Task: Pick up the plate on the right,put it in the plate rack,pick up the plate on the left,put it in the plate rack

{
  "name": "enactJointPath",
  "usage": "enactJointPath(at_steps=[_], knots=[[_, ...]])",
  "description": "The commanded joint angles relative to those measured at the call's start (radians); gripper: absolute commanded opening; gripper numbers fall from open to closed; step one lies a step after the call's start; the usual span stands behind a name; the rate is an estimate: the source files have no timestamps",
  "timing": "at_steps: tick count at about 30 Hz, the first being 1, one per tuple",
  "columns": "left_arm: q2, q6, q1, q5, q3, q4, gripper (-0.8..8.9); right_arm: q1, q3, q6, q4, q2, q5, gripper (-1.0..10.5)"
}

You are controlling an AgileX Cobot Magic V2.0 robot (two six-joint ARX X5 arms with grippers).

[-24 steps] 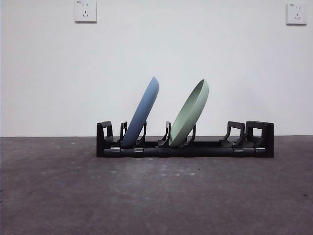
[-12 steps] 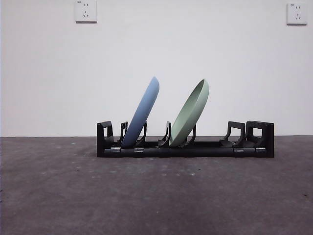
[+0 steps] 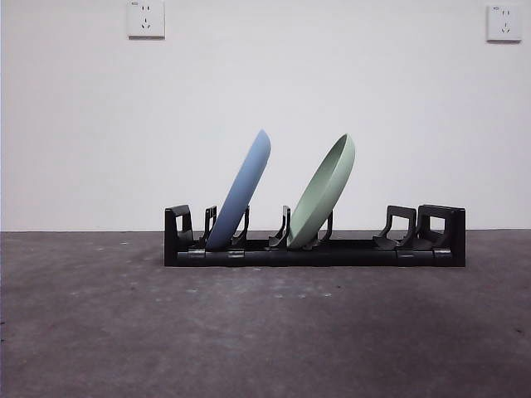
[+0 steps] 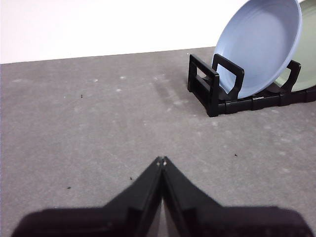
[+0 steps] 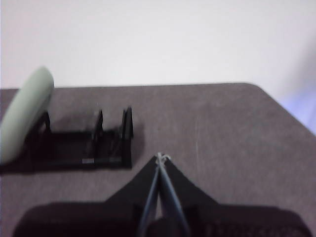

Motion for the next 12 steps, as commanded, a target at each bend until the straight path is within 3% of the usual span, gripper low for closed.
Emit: enactJointPath(at_steps=[1,12], knots=[[0.000,-0.010,0.003,0.000,-0.010,0.008,-0.03,-0.001,-0.089,-0.004,0.016,-0.051,0.005,0.0],[0.000,-0.010,0.003,0.000,-0.010,0.008,-0.03,0.000,-0.335,0.068,0.054,-0.208,0.002,0.0]])
